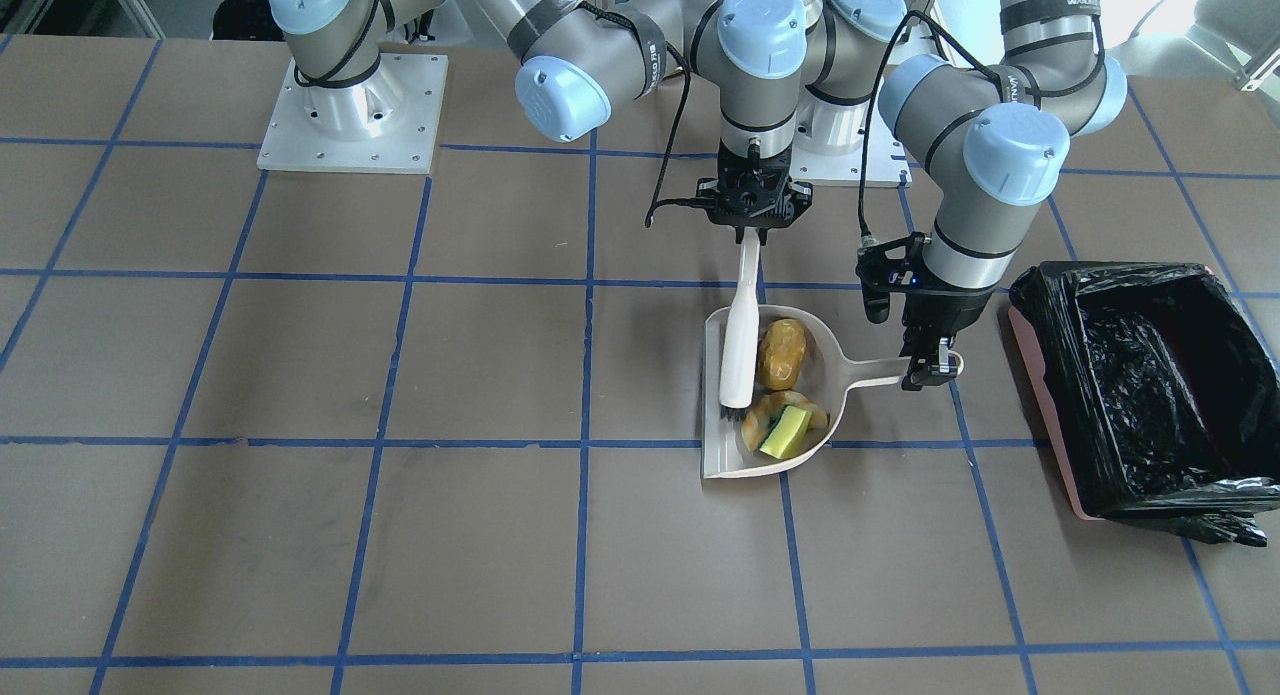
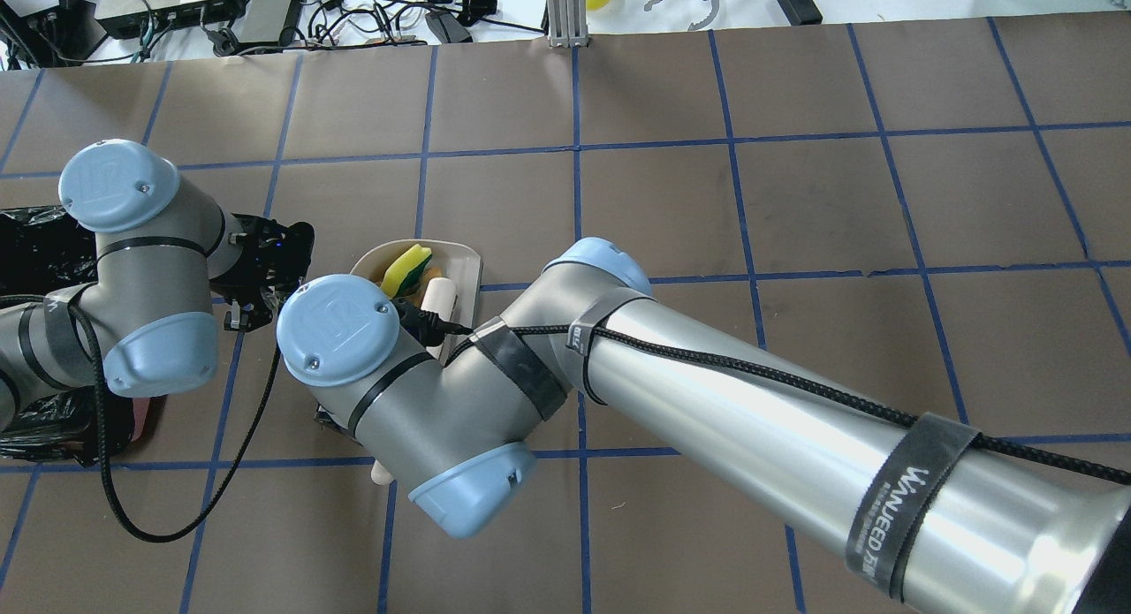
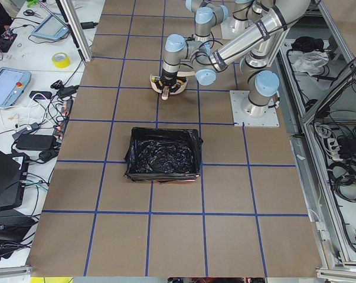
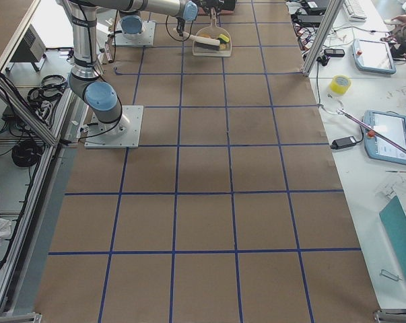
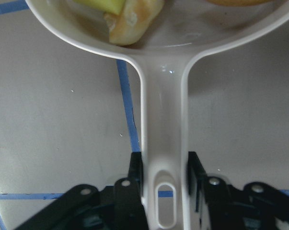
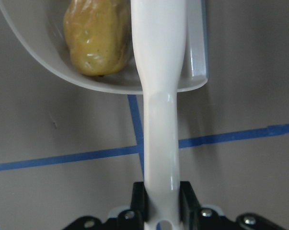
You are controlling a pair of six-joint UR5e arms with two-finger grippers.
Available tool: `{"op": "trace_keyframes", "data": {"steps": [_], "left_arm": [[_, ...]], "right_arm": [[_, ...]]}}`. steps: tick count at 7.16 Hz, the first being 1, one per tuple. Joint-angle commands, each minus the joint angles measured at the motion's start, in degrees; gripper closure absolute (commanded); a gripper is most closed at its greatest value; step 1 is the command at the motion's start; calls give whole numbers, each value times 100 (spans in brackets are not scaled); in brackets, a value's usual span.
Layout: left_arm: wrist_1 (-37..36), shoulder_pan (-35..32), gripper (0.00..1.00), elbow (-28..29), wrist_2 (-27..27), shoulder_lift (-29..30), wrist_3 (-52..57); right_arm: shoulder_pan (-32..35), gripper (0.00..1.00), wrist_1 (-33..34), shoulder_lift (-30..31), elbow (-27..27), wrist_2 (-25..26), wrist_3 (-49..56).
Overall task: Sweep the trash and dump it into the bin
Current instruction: 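Sweep the yellow potato into the dustpan with the right-held brush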
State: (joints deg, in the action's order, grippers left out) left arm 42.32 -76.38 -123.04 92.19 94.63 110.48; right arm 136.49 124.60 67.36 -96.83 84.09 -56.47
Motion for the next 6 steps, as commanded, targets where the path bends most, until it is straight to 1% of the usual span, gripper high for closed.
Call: {"op": "trace_keyframes", "data": {"steps": [1, 2, 4, 5, 6], "left_arm": [[-39, 0, 100, 0, -17, 20, 9], [-48, 9, 100, 0, -17, 20, 9], [-40, 44, 100, 43, -349, 29, 9], [-31, 175, 100, 218, -429, 38, 70], [239, 367, 100, 594, -595, 82, 114]], "right_arm": [[9, 100, -374, 162, -38, 591, 363], [-69, 100, -523, 294, -46, 591, 443], [-332, 100, -1250, 706, -73, 670, 812], [-647, 100, -1611, 891, -82, 662, 1248], [-1015, 100, -1701, 1076, -82, 644, 1757]]}}
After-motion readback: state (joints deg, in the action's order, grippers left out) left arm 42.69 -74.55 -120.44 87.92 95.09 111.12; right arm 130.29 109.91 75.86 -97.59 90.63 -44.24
